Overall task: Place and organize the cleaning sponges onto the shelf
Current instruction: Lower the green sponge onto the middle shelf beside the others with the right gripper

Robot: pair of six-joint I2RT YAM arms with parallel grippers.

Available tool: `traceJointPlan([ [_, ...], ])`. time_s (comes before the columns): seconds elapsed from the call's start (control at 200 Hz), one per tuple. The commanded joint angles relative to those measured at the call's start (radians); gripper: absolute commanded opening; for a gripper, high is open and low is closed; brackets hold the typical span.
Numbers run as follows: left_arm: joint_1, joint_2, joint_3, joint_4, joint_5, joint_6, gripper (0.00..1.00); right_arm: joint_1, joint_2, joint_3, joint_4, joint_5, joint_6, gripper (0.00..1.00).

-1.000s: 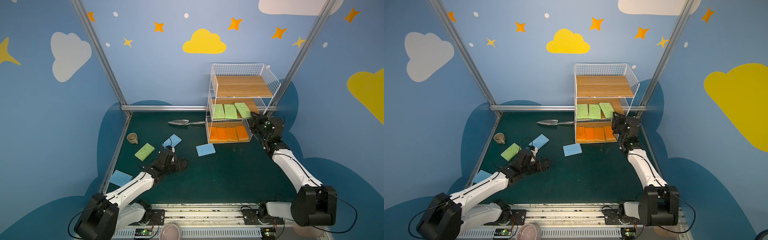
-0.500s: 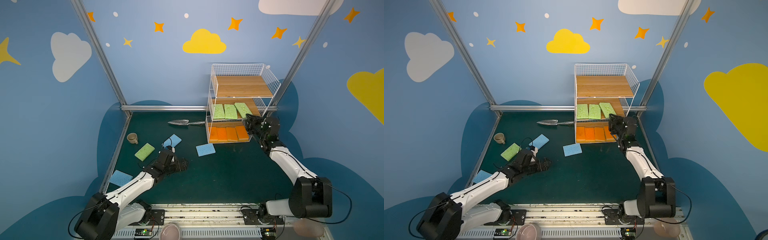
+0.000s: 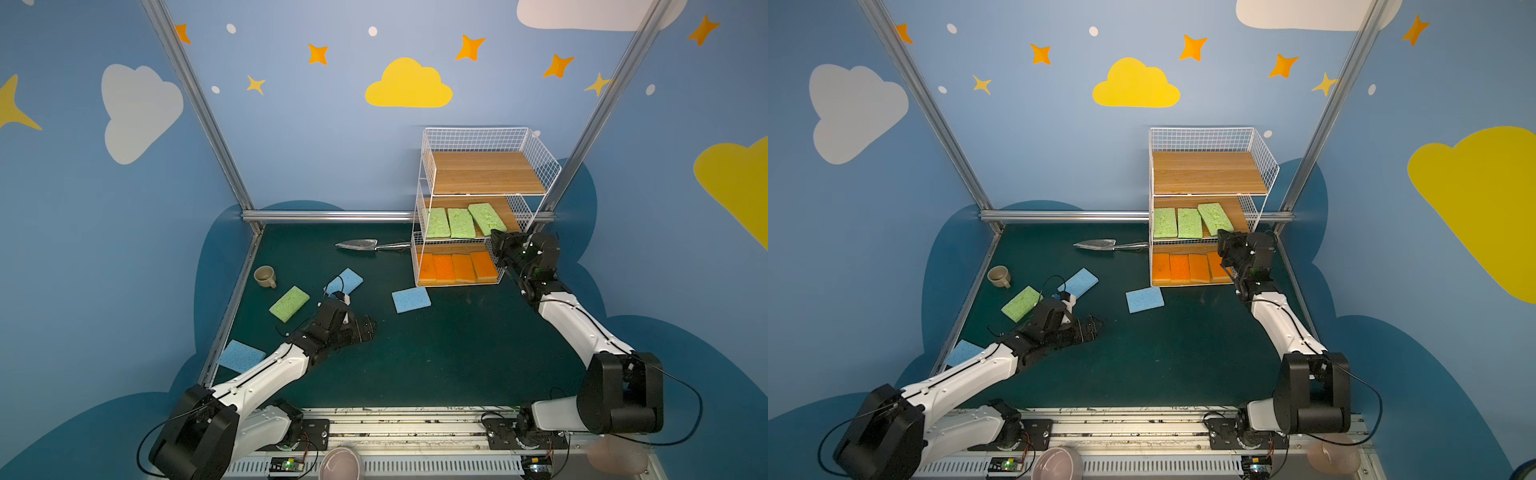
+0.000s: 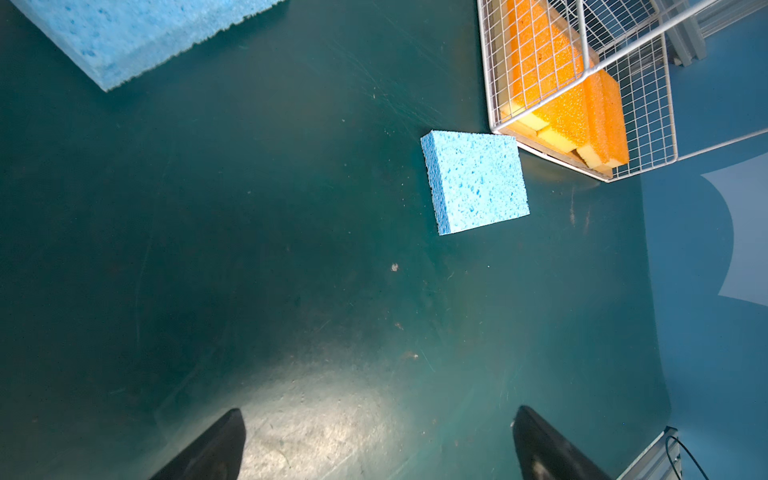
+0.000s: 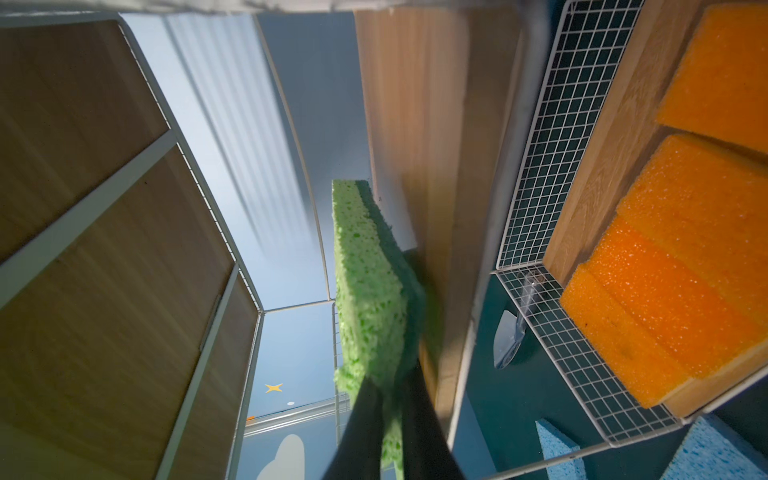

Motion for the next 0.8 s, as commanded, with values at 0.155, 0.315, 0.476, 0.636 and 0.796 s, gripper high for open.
traceJointPlan([
  [0.155,0.003,-0.001,-0.017,0.003,-0.004,0.001,0.99,-0.006,-0.011,0.021,0.034,0.035,-0.003,0.01],
  [0.315,0.003,-0.003,-0.018,0.004,-0.002,0.0,1.0,-0.009,-0.034,0.023,0.028,0.058,-0.014,0.0],
  [0.476,0.004,-0.003,-0.017,0.005,-0.001,-0.002,0.99,-0.013,-0.057,0.023,-0.005,0.077,-0.036,0.0],
  [0.636,0.004,-0.001,-0.021,0.007,0.003,-0.002,1.0,-0.004,-0.074,0.023,-0.045,0.088,-0.066,0.0],
  [0.796,0.003,-0.004,-0.02,0.005,0.004,-0.002,1.0,0.011,-0.065,0.043,-0.08,0.082,-0.098,0.0],
])
